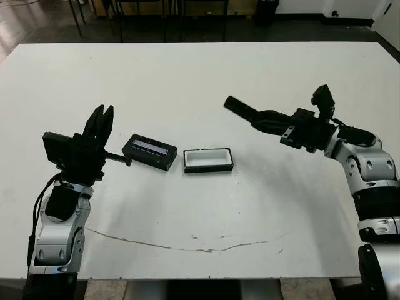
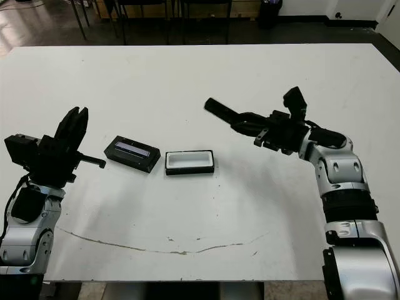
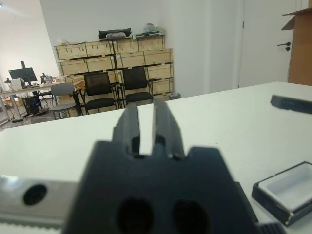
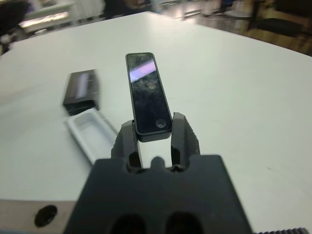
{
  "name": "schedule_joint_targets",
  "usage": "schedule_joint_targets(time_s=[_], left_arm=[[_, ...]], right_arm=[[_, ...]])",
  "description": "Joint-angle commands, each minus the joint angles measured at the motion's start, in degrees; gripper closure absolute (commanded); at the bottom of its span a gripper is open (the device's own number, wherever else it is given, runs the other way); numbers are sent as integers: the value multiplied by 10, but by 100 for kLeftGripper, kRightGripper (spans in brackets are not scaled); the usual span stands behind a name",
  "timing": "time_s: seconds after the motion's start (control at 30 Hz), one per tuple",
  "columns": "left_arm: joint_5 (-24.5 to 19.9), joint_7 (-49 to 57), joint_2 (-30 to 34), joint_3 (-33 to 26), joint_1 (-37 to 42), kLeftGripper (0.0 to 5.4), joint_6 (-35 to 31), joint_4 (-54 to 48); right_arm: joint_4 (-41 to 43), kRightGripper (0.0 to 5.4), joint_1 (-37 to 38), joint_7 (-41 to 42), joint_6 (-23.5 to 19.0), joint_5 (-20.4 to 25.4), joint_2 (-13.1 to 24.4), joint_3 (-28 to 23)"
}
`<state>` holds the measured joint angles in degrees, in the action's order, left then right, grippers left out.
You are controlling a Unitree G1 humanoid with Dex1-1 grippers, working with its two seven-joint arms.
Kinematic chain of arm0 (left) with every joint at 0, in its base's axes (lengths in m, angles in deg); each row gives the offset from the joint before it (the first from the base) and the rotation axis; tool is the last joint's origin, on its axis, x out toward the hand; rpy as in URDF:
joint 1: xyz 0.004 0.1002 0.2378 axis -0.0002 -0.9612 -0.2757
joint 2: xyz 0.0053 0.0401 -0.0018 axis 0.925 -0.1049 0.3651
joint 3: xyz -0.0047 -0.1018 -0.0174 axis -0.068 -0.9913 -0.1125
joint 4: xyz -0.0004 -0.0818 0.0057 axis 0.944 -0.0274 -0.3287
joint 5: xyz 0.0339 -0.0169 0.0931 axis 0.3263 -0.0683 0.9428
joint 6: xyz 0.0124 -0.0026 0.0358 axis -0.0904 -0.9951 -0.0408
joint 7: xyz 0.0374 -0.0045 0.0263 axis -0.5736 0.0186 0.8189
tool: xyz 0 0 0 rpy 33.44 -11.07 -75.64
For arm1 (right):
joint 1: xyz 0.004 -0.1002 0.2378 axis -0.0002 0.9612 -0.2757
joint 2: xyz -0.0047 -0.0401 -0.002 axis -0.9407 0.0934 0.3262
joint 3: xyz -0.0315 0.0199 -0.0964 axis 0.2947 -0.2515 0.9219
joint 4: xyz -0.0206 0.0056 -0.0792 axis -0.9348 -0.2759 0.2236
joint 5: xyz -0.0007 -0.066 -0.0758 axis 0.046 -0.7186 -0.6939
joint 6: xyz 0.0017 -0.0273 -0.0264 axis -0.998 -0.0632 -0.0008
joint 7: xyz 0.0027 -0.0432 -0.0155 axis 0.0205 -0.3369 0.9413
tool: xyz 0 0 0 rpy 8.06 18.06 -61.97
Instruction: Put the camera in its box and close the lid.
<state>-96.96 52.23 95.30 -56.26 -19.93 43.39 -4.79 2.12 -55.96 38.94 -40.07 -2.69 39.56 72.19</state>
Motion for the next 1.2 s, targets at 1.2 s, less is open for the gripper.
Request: schedule_joint_targets(time_s=[1.2], left_arm=[[11,16,-3,4,-17,540,-3,-4]], right_arm=[[-17,539,-93,116,36,-164,8,166]])
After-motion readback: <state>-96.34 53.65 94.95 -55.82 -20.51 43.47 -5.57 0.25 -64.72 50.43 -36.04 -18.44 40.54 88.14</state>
